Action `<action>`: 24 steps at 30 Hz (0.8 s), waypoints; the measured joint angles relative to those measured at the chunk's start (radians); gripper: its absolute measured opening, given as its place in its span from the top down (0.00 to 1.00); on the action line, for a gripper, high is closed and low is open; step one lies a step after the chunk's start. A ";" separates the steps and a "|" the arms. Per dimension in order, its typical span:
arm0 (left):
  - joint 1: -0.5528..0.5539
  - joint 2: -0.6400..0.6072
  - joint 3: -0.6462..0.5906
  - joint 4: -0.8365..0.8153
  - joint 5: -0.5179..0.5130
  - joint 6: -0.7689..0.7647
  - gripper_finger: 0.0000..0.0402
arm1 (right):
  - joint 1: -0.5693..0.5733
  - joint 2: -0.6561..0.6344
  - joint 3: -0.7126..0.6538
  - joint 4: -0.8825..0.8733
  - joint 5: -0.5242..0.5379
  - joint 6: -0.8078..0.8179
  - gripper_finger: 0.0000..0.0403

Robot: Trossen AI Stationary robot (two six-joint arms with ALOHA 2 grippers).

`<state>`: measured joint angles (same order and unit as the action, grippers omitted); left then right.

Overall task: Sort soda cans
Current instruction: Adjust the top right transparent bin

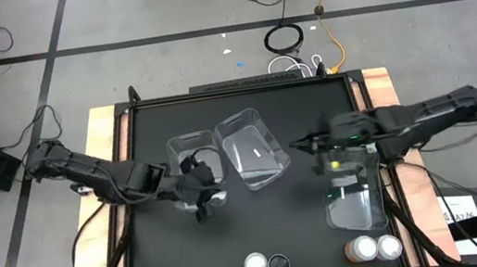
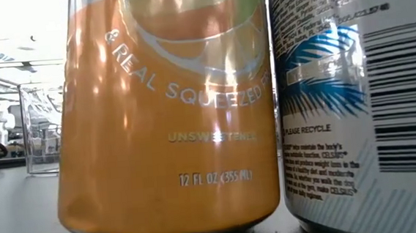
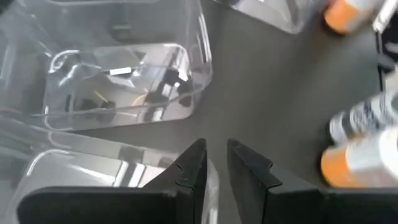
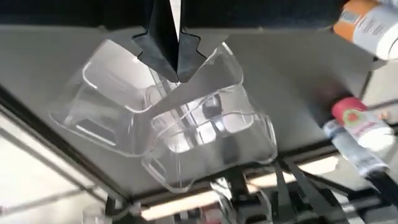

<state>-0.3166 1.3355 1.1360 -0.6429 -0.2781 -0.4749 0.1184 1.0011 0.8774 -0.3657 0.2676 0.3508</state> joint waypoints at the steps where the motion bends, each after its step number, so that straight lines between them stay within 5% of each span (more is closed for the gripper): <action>1: 0.013 -0.021 -0.021 0.007 0.020 0.029 0.82 | -0.002 0.063 0.059 -0.041 0.008 0.011 1.00; 11: 0.070 -0.431 -0.330 0.072 0.085 0.111 0.82 | -0.109 0.549 0.550 -0.569 0.091 0.330 1.00; 18: 0.057 -0.661 -0.409 0.076 0.130 0.044 0.82 | -0.270 0.682 0.586 -0.592 -0.126 0.393 0.95; 24: 0.031 -0.745 -0.409 0.066 0.130 0.047 0.82 | -0.343 0.740 0.586 -0.595 -0.135 0.391 0.84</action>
<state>-0.2854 0.5910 0.7269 -0.5767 -0.1481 -0.4281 -0.2243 1.7411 1.4631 -0.9610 0.1326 0.7416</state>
